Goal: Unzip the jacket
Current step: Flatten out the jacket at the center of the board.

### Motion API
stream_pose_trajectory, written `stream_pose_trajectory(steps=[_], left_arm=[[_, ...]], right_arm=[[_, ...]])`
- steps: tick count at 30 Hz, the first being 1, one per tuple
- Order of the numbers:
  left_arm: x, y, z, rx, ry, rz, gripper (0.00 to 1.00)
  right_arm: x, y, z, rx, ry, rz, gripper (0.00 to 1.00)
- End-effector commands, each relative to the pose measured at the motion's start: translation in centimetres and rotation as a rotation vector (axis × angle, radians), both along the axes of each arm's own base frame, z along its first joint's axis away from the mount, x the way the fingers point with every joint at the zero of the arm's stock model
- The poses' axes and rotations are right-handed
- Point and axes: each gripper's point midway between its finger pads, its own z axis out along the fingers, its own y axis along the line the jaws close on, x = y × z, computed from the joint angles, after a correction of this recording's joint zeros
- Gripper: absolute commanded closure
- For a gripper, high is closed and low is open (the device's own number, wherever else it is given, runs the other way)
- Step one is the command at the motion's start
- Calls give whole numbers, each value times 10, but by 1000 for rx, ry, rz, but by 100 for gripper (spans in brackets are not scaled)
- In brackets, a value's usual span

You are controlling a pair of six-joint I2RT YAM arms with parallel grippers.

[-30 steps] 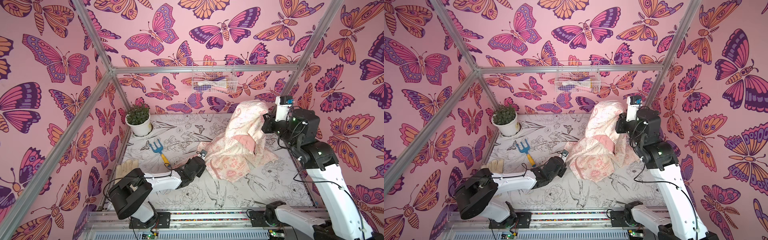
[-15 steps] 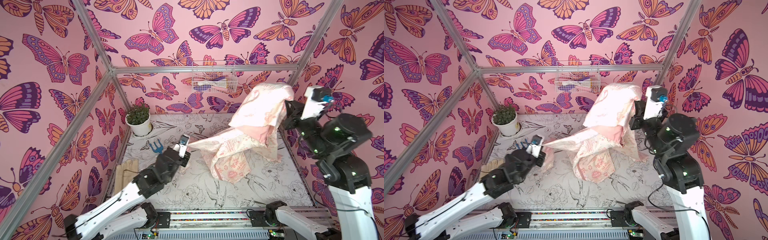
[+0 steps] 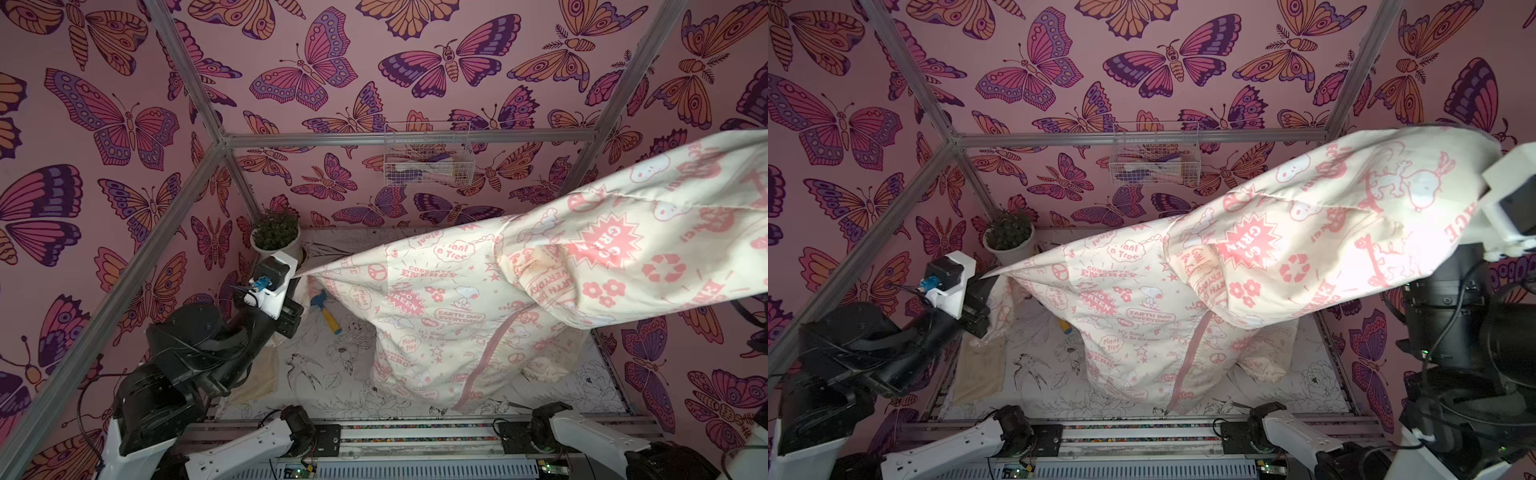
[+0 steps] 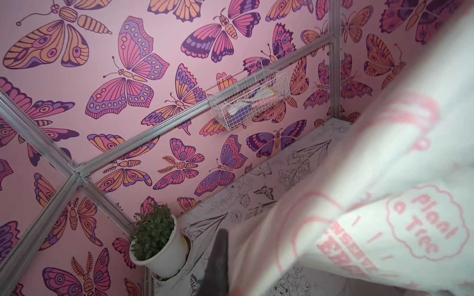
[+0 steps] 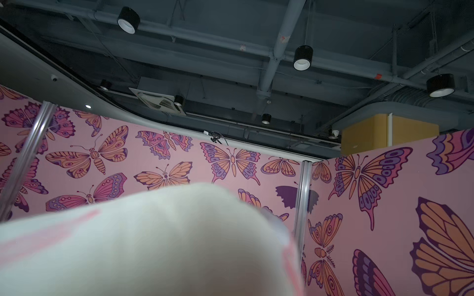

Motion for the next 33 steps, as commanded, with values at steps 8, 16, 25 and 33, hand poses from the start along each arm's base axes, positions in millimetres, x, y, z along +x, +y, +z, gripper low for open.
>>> stream_pose_trajectory(steps=[8,16,25,33], left_arm=[[52,-25,-177,259,500,134,100],[94,0,-303,195,990,273,100],[140,40,-361,281,1248,423,100],[192,92,-387,280,1302,552,48]], right_arm=[[254,59,-258,69,713,21,100],[410,63,-498,146,1215,-25,100],[513,78,-582,157,1319,21,98],[545,91,-592,196,1301,99,31]])
